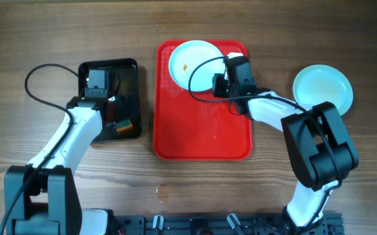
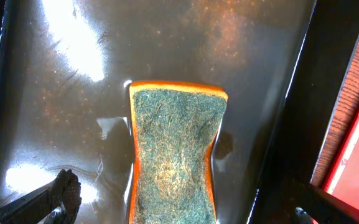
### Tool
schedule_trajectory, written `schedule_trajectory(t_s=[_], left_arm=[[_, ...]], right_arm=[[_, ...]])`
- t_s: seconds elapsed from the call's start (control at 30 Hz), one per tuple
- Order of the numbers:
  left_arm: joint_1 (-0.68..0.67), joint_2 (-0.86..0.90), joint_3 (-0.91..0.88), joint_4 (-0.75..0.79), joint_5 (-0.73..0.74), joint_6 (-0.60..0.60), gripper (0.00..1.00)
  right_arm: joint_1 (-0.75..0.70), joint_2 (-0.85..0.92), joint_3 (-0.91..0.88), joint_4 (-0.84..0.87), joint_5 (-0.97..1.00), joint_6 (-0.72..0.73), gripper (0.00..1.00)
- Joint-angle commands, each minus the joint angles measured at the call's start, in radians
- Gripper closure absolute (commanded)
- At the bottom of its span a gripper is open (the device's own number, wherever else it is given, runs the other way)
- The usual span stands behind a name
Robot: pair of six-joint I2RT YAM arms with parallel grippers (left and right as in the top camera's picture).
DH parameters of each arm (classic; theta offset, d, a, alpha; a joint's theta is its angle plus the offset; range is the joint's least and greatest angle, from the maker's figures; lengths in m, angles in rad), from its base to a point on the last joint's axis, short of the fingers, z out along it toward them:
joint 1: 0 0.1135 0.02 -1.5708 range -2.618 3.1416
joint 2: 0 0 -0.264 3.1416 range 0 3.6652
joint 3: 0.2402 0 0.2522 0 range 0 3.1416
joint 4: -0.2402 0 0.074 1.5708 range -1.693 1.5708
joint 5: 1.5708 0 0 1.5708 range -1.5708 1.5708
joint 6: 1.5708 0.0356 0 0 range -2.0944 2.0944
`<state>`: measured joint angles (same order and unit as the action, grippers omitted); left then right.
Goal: Clean dirty plates on tray and stack at the side
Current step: 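Move right gripper to the remaining plate on the red tray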
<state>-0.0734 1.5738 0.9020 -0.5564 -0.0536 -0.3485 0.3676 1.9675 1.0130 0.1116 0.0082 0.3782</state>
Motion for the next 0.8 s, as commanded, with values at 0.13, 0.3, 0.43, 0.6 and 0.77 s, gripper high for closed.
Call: schedule_trajectory(t_s=[0.13,0.3,0.43,0.6,0.77], left_arm=[[0.003,0.0,-0.001,0.0,0.004,0.012,0.0],[0.003,0.0,-0.001,0.0,0.004,0.012,0.0],[0.004,0.0,-0.001,0.0,0.004,0.012,0.0],[0.003,0.0,-0.001,0.0,0.004,0.012,0.0],[0.003,0.0,-0.001,0.0,0.004,0.012,0.0]], right_arm=[[-0.002,-0.126,0.002,-0.271,0.023,0.039,0.86],[-0.002,-0.312,0.002,-0.53,0.022,0.014,0.9],[-0.002,-0.373,0.002,-0.649,-0.009,0.014,0.9],[-0.002,-0.37,0.0,-0.715,-0.058,0.01,0.69],[-0.002,-0.359,-0.009,-0.571,-0.06,-0.258,0.68]])
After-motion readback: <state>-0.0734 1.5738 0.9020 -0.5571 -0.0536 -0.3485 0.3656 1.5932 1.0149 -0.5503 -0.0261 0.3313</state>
